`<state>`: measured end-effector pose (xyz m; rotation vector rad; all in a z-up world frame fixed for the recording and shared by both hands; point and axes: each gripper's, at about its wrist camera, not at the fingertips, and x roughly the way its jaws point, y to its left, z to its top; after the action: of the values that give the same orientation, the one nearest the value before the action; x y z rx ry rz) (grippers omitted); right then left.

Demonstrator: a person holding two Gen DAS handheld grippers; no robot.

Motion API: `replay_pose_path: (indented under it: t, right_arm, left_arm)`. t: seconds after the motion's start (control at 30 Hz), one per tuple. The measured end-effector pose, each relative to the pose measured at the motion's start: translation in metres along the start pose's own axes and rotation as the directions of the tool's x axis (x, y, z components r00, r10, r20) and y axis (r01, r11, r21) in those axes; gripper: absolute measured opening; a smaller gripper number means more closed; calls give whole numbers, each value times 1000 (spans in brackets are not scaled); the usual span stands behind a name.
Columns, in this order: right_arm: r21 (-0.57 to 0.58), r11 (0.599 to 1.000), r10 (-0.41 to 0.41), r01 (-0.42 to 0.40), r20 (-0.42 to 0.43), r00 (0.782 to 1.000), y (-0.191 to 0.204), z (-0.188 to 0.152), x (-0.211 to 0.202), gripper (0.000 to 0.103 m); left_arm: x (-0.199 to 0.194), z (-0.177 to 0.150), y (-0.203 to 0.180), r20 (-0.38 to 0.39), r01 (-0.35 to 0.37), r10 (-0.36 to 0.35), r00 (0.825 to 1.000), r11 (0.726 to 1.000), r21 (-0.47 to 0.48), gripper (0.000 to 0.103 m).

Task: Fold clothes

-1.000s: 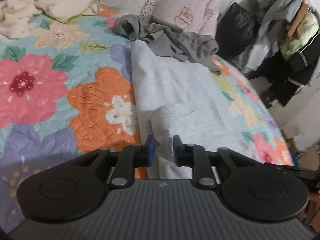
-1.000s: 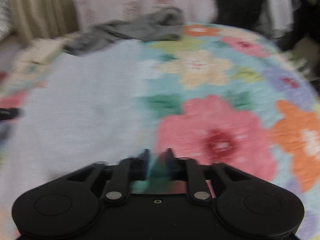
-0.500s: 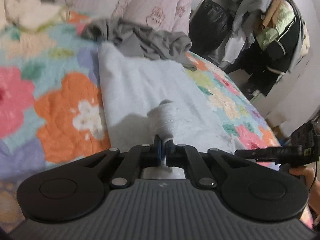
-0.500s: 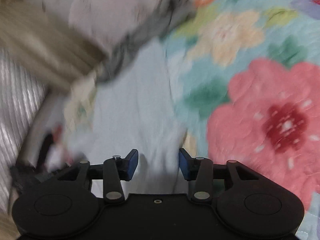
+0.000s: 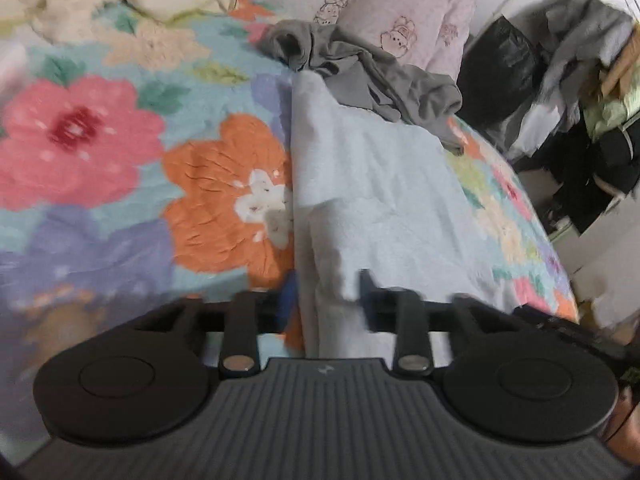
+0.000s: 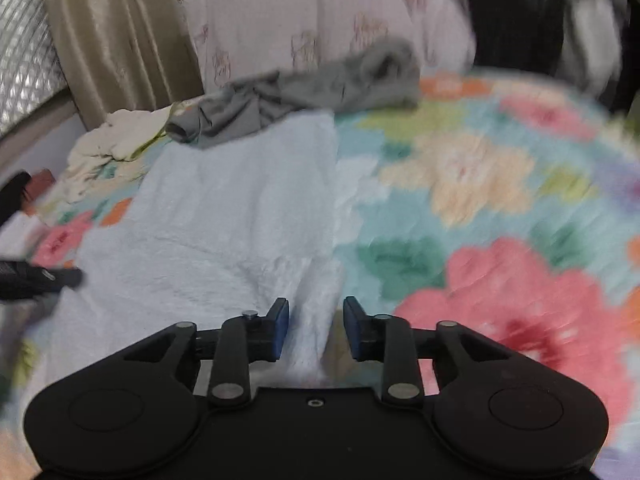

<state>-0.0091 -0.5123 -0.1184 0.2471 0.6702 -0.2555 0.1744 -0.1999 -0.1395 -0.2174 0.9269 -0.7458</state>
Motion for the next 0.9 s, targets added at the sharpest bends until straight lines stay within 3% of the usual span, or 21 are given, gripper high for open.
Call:
replay_pose_path:
  t: [0.07, 0.13, 0.2, 0.33, 0.47, 0.63, 0.73, 0.87, 0.9]
  right_arm:
    - [-39, 999, 6, -5, 21, 1000, 11, -3, -23, 44]
    - [-78, 995, 64, -64, -1, 998, 26, -14, -40, 47]
    - [-170, 985, 28, -34, -41, 999, 42, -33, -44, 47]
    - [-237, 971, -40, 25, -56, 998, 48, -72, -47, 47]
    - [-116, 993, -22, 16, -55, 998, 30, -81, -56, 50]
    - [-4, 999, -44, 44, -87, 995, 25, -81, -72, 56]
    - [99, 992, -72, 76, -46, 996, 25, -91, -105, 61]
    - [184, 983, -5, 31, -140, 990, 17, -107, -114, 62]
    - [262, 965, 54, -13, -151, 987, 11, -112, -114, 62]
  left_arm:
    - [-9, -12, -6, -38, 2, -1, 999, 1000, 26, 48]
    - [-7, -28, -11, -112, -11, 15, 994, 999, 39, 49]
    - [0, -46, -14, -179, -45, 54, 982, 998, 52, 48]
    - [-14, -75, -33, -185, -78, 113, 976, 980, 185, 48]
    - [-24, -89, -39, -184, -98, 148, 972, 962, 255, 48]
    - [-33, -93, -32, -217, -85, 129, 968, 976, 200, 48]
    - [-45, -101, -31, -217, -61, 106, 970, 977, 204, 49]
    - [-63, -103, -38, -183, -11, 57, 981, 970, 243, 49]
    - [-67, -104, -42, -171, 9, 37, 985, 965, 261, 49]
